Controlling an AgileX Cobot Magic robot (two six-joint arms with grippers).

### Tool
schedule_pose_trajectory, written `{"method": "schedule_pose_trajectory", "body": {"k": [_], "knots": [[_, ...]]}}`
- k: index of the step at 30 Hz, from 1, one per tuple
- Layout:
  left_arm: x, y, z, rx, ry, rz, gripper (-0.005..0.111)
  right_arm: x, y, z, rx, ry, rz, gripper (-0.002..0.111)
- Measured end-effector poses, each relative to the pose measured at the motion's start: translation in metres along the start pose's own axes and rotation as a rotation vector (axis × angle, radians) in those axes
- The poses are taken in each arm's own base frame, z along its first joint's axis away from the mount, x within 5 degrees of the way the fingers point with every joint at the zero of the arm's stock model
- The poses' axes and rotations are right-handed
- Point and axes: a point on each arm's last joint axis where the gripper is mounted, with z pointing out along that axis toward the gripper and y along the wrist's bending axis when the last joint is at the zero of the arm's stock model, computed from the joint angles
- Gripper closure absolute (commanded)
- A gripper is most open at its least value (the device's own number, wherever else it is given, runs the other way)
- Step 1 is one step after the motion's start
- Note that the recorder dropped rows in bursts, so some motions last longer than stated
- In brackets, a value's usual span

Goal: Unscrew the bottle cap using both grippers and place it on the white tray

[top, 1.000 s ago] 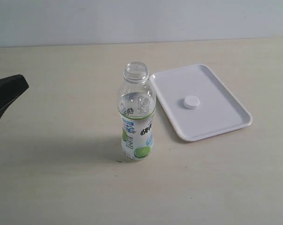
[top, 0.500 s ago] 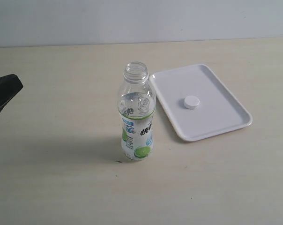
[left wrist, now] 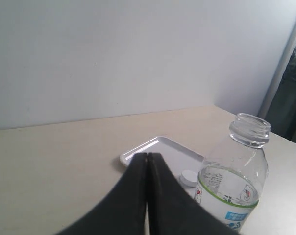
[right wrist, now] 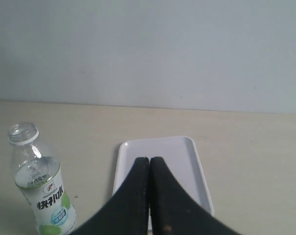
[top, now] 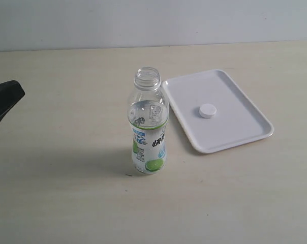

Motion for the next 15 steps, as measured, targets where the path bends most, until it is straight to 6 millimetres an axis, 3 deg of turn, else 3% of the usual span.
{"method": "schedule_pose_trajectory", "body": {"k": [8,15], "knots": [[0.000,0.000,0.000,0.000,0.000,0.002,0.107,0.004,-0.003,-0.002,0.075,-0.195,0.084,0.108],[0.000,0.000,0.000,0.000,0.000,0.002,0.107,0.069,-0.021,0.036,0.163,-0.331,0.032,0.108]]}}
